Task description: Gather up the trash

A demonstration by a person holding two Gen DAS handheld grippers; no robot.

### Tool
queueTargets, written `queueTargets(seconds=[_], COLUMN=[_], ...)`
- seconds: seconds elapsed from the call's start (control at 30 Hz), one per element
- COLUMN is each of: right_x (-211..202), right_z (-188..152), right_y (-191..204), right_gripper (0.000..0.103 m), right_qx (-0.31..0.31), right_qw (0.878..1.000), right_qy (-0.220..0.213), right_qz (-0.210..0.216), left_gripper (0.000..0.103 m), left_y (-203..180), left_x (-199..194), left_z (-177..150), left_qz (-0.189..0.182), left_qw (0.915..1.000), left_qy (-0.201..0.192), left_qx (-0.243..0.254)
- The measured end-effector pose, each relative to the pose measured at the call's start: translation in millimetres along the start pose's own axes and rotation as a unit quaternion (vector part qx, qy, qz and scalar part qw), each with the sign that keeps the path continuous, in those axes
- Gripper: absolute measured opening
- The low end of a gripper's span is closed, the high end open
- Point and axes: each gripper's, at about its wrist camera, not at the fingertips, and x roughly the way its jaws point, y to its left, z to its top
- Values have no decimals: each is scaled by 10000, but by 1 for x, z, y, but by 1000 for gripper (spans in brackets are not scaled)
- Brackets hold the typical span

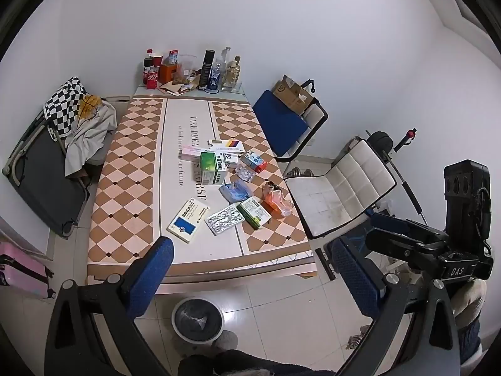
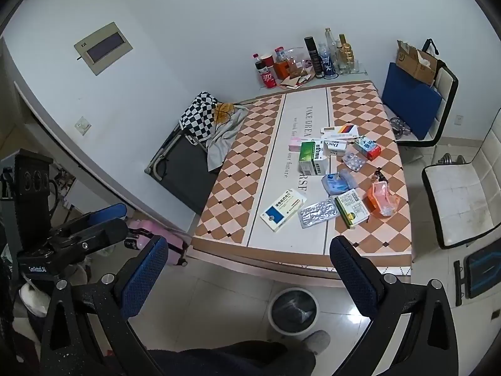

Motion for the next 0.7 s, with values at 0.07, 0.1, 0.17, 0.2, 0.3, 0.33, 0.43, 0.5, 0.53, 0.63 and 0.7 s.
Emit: queueTargets(seconds=[0.07,0.1,0.17,0.2,0.3,0.33,0.43,0.5,0.53,0.63,0.7], right_x=[0,1,1,2,-1,-1,-5,-2,-3,-4,-2], right_z=[0,-1,-1,-2,0,1,3,2,2,0,-5], right_y=[-1,0,0,0,1,1,3,5,5,5,5], right_gripper=[103,103,103,103,103,103,103,103,103,103,103], right_qx=[16,-22,-25,-28,10,6,-9,-27,-28,-50,-44], right_qw=[10000,10000,10000,10000,10000,10000,9999,10000,10000,10000,10000], right_qy=[-1,-1,-9,-15,-3,6,11,0,-5,-19,-6], right_qz=[13,-37,-21,-19,70,86,109,86,76,67,78], left_gripper=[103,103,103,103,103,103,103,103,103,103,103], left_y=[0,0,-1,-1,-3,-6,-8,-7,-7,-7,-7], left_x=[1,1,2,2,1,-2,-2,-3,-2,-2,-2], left_z=[0,0,0,1,-1,1,1,0,-1,-4,-5], left_qz=[39,34,37,54,54,49,48,25,27,32,48], left_qw=[10000,10000,9999,9999,9999,10000,10000,10000,10000,10000,10000], left_qy=[47,57,77,76,66,18,15,-6,-3,-7,-21], left_qx=[10,14,55,61,74,58,64,67,58,54,61])
